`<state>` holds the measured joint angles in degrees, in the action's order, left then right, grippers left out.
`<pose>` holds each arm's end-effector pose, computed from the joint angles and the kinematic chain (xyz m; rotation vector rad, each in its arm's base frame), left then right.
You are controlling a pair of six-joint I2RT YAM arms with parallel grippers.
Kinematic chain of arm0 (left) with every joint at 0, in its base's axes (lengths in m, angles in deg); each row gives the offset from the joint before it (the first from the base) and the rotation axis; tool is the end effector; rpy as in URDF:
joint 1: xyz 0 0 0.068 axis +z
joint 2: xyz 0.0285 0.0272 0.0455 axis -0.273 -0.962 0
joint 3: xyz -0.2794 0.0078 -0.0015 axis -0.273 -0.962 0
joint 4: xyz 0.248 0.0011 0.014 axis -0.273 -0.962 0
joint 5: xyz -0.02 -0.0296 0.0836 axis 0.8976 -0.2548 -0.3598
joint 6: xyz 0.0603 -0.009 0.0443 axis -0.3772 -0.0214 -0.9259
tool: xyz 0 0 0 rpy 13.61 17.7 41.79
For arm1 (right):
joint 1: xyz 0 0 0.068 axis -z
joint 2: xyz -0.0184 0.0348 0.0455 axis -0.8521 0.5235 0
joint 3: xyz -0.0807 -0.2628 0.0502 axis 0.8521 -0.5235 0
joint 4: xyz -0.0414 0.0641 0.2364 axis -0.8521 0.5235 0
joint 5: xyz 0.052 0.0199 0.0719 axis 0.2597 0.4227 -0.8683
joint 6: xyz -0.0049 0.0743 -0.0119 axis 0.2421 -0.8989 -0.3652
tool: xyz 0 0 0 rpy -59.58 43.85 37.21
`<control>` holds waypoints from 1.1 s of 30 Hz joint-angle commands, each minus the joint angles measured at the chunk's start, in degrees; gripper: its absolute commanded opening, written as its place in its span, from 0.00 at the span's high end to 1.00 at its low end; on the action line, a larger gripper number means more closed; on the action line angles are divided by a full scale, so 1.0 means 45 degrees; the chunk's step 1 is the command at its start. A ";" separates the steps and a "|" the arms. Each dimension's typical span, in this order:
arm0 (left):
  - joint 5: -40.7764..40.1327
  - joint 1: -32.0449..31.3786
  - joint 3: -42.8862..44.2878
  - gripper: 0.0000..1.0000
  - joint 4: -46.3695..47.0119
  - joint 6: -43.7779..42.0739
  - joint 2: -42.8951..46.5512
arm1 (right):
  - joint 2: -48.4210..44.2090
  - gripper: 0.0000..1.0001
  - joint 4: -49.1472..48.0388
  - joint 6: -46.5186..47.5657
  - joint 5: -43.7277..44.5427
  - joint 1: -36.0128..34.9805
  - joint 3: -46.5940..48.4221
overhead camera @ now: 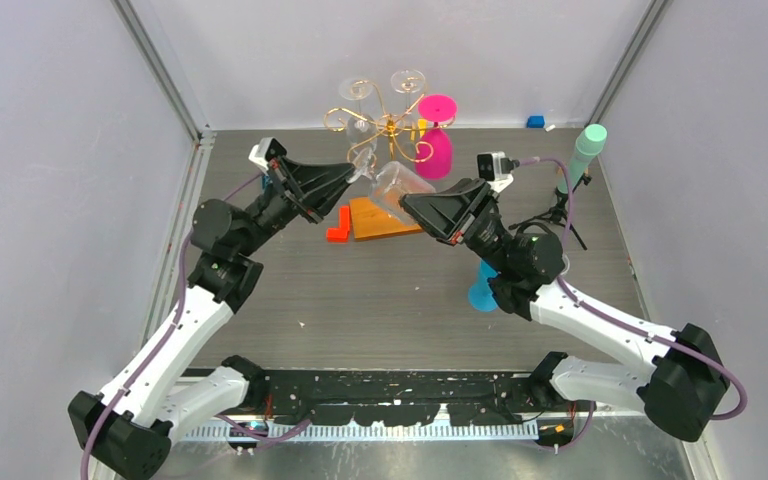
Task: Take the wine glass off the wine glass rack
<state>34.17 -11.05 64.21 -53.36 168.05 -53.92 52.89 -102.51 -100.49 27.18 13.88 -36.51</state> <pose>0.1730 -0.1202 0.4448 -0.6043 1.4607 -2.3368 0.1559 0.1772 0.4177 0.0064 1.0610 2.1174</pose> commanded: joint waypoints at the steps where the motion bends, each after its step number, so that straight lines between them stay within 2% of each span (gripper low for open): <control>1: -0.0437 -0.0039 0.0016 0.85 0.0982 -0.0814 0.0390 | -0.0342 0.99 -0.0875 0.0047 0.0228 -0.0099 0.0396; 6: -0.0384 -0.0039 0.0228 0.50 0.0505 -0.2057 0.0650 | -0.0764 1.00 0.0212 0.0406 0.0366 -0.0099 0.0470; 9: 0.0050 -0.0025 0.0480 0.31 -0.0254 -0.3370 0.0768 | -0.1253 1.00 0.1912 0.1036 0.0358 -0.0099 0.0590; 12: 0.0368 -0.0025 0.0282 0.22 -0.0580 -0.4248 0.0992 | -0.2179 1.00 0.3722 0.1703 0.0521 -0.0099 0.0692; 15: 0.0785 -0.0020 -0.0023 0.13 -0.0942 -0.5290 0.1316 | -0.3240 1.00 0.7450 0.2848 0.0855 -0.0099 0.1325; 18: 0.1411 -0.0019 -0.0043 0.07 -0.2186 -0.6939 0.1707 | -0.3744 1.00 1.1229 0.4131 0.1536 -0.0099 0.2607; 20: 0.2121 -0.0019 -0.0089 0.06 -0.2758 -0.8604 0.1960 | -0.3845 1.00 1.4879 0.4949 0.1901 -0.0099 0.3484; 22: 0.2873 -0.0019 0.0043 0.05 -0.4002 -1.0386 0.2152 | -0.3760 1.00 1.7378 0.5634 0.2389 -0.0099 0.4304; 26: 0.2928 -0.0020 0.0710 0.05 -0.8019 -1.3691 0.2428 | -0.3207 1.00 2.0977 0.6913 0.2883 -0.0099 0.5526; 30: 0.2008 -0.0022 0.1292 0.05 -1.0307 -1.5814 0.2611 | -0.1951 1.00 2.3654 0.8133 0.3002 -0.0101 0.6611; 33: 0.0858 -0.0019 0.1587 0.05 -1.1508 -1.6885 0.2791 | -0.1241 1.00 2.4866 0.8782 0.3587 -0.0118 0.7043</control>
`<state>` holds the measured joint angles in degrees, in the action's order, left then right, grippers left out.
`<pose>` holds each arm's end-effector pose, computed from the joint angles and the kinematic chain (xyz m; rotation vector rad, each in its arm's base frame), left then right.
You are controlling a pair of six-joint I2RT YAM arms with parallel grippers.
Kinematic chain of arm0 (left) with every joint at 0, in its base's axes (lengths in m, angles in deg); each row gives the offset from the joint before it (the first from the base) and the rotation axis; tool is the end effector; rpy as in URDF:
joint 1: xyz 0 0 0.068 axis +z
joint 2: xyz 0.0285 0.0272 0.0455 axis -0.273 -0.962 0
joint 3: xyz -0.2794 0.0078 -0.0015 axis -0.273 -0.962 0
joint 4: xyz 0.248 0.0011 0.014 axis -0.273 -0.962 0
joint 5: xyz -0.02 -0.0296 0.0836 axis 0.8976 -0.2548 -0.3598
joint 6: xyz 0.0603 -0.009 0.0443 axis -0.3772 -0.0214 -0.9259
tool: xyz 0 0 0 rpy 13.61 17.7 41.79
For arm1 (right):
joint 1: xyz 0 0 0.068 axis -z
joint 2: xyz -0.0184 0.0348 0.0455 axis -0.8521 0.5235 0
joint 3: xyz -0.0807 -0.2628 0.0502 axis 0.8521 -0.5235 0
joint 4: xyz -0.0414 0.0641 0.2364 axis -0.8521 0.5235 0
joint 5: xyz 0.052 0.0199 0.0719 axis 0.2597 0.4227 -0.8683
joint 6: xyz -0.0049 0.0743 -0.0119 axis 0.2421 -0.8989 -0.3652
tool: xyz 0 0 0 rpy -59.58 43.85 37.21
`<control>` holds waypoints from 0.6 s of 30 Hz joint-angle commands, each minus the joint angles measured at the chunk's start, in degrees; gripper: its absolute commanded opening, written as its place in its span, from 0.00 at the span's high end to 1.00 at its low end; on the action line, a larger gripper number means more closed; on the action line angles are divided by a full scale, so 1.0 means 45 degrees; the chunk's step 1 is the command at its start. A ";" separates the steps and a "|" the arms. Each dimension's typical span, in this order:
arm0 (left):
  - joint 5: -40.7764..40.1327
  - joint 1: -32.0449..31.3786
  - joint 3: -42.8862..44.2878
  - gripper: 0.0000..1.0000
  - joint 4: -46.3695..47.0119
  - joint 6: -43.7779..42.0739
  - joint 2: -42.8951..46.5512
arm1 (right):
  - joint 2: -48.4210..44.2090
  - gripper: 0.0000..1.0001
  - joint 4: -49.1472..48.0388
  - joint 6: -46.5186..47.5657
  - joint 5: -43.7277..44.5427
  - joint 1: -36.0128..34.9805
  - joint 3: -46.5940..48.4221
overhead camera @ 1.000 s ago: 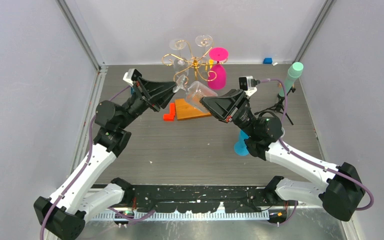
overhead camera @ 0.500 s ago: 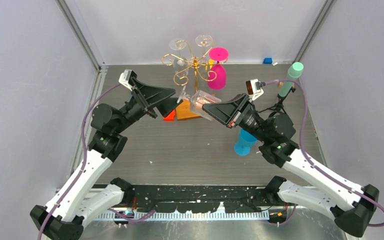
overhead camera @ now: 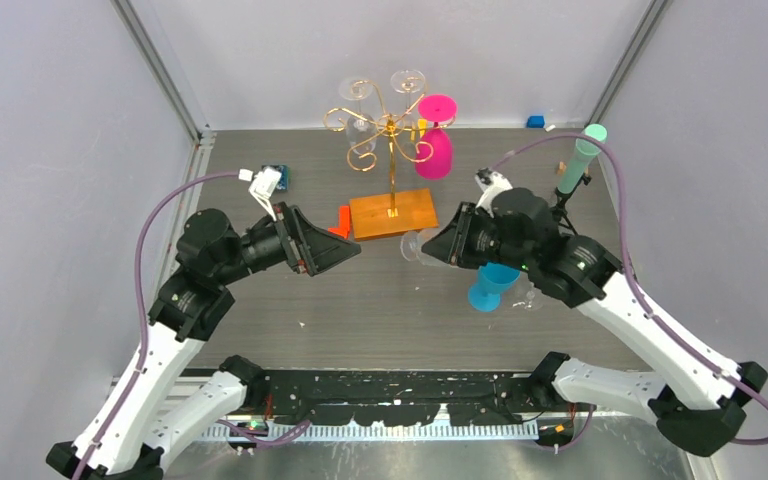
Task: Take the wine glass off the wine glass rack
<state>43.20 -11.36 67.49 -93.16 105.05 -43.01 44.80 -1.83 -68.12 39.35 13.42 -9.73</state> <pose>0.1227 -0.1052 0.4092 0.1968 1.7872 -1.5131 0.1422 0.1475 0.3934 0.0034 2.1434 1.0664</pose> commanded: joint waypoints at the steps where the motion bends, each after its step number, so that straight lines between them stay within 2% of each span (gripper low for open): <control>1: -0.1579 0.0049 0.0942 0.05 -0.3001 -0.3231 0.0443 | 0.0931 1.00 0.2953 0.1651 0.1133 -0.0026 0.1245; 6: -0.3437 0.0049 0.1349 0.04 -0.4114 -0.4266 0.0754 | 0.2705 1.00 0.4276 0.1668 0.2691 -0.0193 0.1789; 11: -0.3576 0.0049 0.1202 0.03 -0.4433 -0.4650 0.1155 | 0.4491 1.00 0.4410 0.1206 0.4072 -0.1005 0.1966; 18: -0.3542 0.0049 0.1203 0.03 -0.5051 -0.4757 0.1060 | 0.6459 1.00 0.4548 0.0952 0.4860 -0.2204 0.2174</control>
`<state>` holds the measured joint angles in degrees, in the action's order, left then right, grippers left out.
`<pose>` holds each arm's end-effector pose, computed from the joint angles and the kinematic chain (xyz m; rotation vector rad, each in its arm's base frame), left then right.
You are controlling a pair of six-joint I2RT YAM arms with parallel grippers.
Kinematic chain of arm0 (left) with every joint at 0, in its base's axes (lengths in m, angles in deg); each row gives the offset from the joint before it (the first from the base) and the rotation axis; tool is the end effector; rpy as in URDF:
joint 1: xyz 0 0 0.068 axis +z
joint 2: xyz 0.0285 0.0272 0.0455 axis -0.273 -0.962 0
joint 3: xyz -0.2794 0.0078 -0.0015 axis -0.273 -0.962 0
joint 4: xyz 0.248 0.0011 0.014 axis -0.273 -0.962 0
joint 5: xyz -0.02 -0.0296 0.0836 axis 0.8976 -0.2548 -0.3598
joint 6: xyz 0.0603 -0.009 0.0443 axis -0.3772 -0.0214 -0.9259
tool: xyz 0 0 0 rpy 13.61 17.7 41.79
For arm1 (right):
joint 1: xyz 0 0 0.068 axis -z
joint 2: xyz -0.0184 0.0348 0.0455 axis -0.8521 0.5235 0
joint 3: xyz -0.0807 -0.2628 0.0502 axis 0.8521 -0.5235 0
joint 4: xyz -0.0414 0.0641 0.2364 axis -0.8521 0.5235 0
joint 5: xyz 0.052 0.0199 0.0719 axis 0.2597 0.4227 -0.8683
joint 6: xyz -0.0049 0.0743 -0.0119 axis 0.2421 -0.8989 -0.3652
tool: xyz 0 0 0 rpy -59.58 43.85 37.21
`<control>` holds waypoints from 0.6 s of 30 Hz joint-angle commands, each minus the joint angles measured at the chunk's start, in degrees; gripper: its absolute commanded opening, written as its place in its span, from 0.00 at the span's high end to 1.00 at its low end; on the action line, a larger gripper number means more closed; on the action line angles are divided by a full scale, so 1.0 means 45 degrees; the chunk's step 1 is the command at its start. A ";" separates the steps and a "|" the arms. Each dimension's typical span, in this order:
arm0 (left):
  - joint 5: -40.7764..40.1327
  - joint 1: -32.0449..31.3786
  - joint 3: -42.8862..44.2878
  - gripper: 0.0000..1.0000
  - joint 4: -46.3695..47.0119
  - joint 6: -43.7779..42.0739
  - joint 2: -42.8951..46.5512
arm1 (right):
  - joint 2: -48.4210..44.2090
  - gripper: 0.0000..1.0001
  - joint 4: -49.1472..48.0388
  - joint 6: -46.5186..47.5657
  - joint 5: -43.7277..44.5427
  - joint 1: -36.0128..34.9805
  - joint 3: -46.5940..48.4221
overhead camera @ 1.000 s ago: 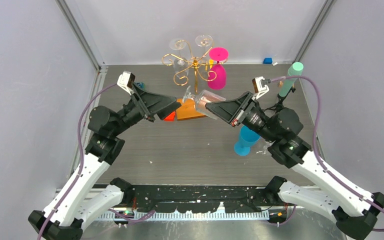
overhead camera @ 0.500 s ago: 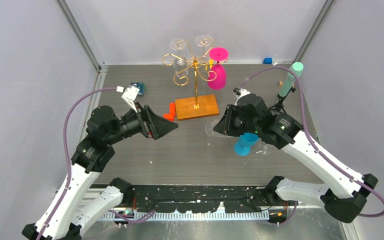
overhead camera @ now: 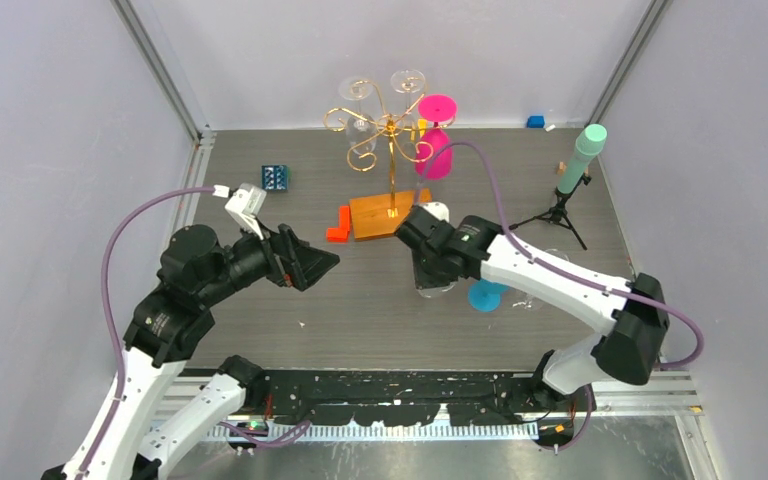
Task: Take the wine glass off the wine glass rack
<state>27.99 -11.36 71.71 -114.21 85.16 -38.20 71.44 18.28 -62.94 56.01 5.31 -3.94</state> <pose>0.1032 -0.0786 0.3959 0.2181 1.8752 -1.0386 0.1797 0.2149 0.2875 -0.1815 2.6496 0.2442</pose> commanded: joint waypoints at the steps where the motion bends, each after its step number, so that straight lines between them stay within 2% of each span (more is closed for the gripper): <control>1: -0.0204 0.0049 0.0148 0.03 -0.0271 -0.0256 0.0086 | 0.0665 1.00 0.0130 -0.0277 0.1219 -0.0500 0.0917; 7: -0.0590 0.0049 -0.0393 0.02 -0.0194 -0.0149 0.0832 | 0.1124 1.00 -0.0279 -0.0577 0.0992 -0.0529 0.0377; 18: -0.0463 0.0049 -0.0775 0.02 -0.0438 -0.0485 0.0954 | 0.1785 1.00 -0.0787 -0.1035 0.0660 -0.0085 -0.0386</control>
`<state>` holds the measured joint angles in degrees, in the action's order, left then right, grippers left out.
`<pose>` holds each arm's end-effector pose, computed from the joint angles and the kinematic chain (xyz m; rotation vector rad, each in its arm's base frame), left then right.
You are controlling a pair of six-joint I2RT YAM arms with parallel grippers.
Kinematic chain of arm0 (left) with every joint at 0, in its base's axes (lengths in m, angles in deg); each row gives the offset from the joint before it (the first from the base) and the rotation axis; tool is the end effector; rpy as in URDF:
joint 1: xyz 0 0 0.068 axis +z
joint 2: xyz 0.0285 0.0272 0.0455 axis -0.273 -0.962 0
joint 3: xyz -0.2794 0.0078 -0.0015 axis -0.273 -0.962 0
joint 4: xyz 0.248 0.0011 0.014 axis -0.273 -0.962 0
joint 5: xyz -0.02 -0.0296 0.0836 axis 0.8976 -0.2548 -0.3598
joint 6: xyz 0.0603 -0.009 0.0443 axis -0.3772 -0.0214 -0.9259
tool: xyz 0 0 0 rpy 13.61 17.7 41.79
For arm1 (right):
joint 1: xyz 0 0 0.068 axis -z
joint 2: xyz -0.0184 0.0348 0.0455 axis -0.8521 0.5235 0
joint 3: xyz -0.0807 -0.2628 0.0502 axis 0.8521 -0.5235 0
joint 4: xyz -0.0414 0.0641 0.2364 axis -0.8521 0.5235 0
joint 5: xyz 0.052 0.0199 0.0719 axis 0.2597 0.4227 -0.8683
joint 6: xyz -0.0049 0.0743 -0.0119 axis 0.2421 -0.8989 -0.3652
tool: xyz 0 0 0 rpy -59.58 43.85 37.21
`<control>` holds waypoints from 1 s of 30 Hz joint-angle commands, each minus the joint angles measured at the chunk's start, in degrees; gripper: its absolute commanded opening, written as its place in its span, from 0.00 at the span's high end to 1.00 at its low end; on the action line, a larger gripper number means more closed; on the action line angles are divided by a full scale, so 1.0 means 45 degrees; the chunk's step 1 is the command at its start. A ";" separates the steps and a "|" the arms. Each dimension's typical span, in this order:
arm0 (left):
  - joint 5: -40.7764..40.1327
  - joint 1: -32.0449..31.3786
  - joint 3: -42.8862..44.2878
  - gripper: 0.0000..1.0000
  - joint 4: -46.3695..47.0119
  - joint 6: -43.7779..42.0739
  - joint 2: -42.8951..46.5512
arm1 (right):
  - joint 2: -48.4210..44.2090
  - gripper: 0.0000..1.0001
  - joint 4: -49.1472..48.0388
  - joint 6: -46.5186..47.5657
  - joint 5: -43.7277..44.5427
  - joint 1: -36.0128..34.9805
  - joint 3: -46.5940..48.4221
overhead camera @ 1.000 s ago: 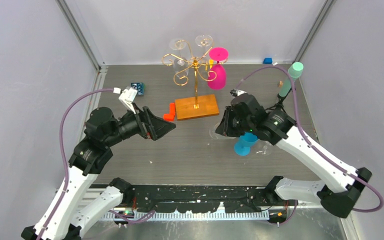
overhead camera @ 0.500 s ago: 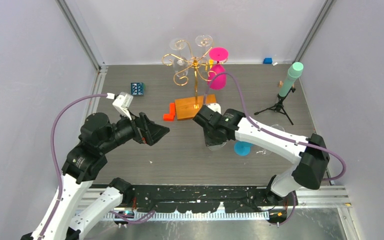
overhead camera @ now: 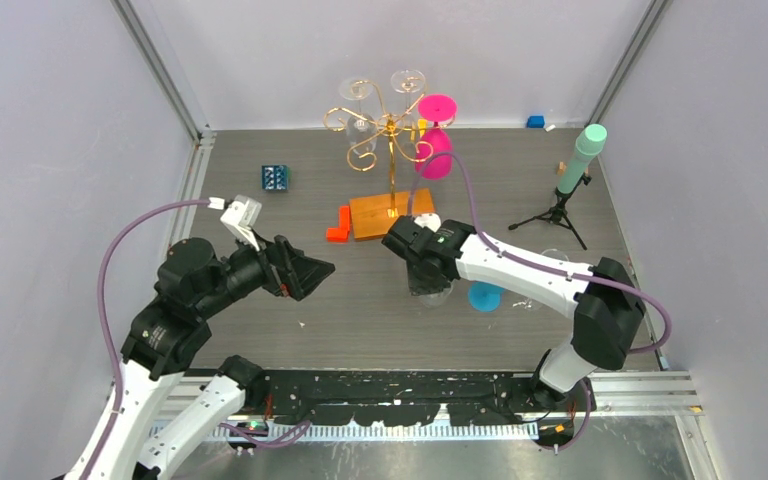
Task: Take the wine glass off the wine glass rack
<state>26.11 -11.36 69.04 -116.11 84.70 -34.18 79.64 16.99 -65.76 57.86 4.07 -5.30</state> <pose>0.0915 -0.0704 0.3835 0.1983 1.8814 -1.0033 0.1892 0.2352 0.2435 -0.1665 2.7337 0.0898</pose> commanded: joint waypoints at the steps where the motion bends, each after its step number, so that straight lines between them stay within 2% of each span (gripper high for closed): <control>1: -0.0029 0.0049 -0.0215 0.02 -0.0066 -0.0395 0.0110 | -0.0034 1.00 -0.0619 -0.0470 0.0159 0.0257 -0.0150; 6: 0.0205 0.0049 -0.0507 0.01 0.0148 -0.0359 0.0203 | 0.0266 0.99 -0.0958 -0.0599 -0.0375 0.0585 -0.0400; 14: 0.0139 0.0049 -0.0429 0.01 -0.0214 -0.0518 0.0005 | 0.0386 0.89 -0.0947 -0.0724 -0.0723 0.0893 -0.0683; 24: -0.0481 0.0049 0.0129 0.01 -0.0509 -0.0738 -0.0532 | -0.0037 0.61 -0.0201 -0.0326 -0.0462 0.0968 0.0110; 30: -0.1092 0.0049 0.0548 0.00 -0.0828 -0.0932 -0.0991 | -0.1118 0.52 -0.0044 -0.0104 -0.0029 0.0986 0.0628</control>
<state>23.55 -11.36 68.28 -119.19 82.19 -37.65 80.36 15.89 -67.16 54.89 8.37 -6.04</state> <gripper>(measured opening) 0.994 0.463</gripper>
